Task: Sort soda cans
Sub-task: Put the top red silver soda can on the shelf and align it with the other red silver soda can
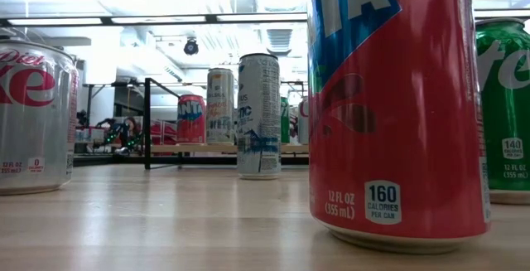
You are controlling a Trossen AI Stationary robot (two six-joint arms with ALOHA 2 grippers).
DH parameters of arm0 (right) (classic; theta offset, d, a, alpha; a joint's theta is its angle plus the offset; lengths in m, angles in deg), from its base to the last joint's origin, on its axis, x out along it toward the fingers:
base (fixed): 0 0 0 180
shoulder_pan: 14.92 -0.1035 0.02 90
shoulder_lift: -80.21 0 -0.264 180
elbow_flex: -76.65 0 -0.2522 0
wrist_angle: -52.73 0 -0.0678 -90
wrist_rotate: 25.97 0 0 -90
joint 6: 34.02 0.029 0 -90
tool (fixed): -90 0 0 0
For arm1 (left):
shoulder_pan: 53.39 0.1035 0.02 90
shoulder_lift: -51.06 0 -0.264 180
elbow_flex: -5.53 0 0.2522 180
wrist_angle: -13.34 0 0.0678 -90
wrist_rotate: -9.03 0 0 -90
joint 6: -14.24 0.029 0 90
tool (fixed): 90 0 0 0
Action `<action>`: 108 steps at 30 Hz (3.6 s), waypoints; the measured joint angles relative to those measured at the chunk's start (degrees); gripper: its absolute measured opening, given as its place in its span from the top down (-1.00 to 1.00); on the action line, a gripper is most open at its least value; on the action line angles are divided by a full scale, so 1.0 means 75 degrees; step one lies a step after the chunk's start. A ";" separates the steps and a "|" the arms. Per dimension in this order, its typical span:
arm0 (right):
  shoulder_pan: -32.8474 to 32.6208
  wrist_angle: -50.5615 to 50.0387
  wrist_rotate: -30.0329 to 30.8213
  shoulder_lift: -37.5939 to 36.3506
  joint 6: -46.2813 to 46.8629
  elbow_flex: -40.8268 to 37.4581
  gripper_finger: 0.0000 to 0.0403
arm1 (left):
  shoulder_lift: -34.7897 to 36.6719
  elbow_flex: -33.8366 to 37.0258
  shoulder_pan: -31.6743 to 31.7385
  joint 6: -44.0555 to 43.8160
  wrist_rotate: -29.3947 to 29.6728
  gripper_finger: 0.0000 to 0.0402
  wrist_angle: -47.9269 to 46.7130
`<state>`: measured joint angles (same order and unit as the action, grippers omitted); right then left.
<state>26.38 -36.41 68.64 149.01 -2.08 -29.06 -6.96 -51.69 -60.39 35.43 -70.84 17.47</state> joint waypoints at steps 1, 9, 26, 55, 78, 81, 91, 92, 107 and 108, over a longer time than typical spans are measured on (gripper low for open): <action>0.0000 0.0065 0.0000 0.0000 0.0000 -0.0048 -0.87 | 0.0000 0.0000 0.0000 0.0000 0.0000 1.00 0.0000; 0.0003 0.0597 0.0044 0.0000 0.0195 -0.0603 -0.87 | 0.0000 0.0000 0.0012 0.0000 0.0003 1.00 -0.0005; 0.0000 0.1425 0.0084 0.0000 0.0364 -0.1365 -0.68 | 0.0000 0.0000 0.0012 0.0000 0.0001 1.00 -0.0008; -0.1286 -0.0539 -0.0090 0.0001 0.0727 0.1080 -0.45 | -0.0003 0.0000 0.0020 0.0057 0.0001 1.00 -0.0011; -0.4520 -0.1569 -0.0085 0.2248 0.0880 0.4433 -0.45 | -0.0003 0.0000 0.0020 0.0058 0.0000 1.00 -0.0011; -0.4589 -0.1672 -0.0079 0.2619 0.0108 0.4749 -0.45 | -0.0003 0.0000 0.0020 0.0058 0.0000 1.00 -0.0011; -0.4724 -0.1620 0.0115 0.3621 -0.2555 0.5439 -0.45 | -0.0006 0.0000 0.0020 0.0058 0.0000 1.00 -0.0057; -0.4724 -0.1589 0.0192 0.3700 -0.2700 0.5474 -0.45 | -0.0006 0.0000 0.0020 0.0058 0.0000 1.00 -0.0060; -0.4547 -0.0372 0.0411 0.4001 -0.3911 0.5636 -0.45 | -0.0006 0.0000 0.0032 0.0114 0.0000 1.00 -0.0116; -0.4499 -0.0313 0.0415 0.4003 -0.3972 0.5636 -0.45 | -0.0006 0.0000 0.0032 0.0116 0.0000 1.00 -0.0116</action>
<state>-7.36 -38.75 71.75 179.03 -31.87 13.21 -7.00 -51.69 -60.15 36.30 -70.84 16.59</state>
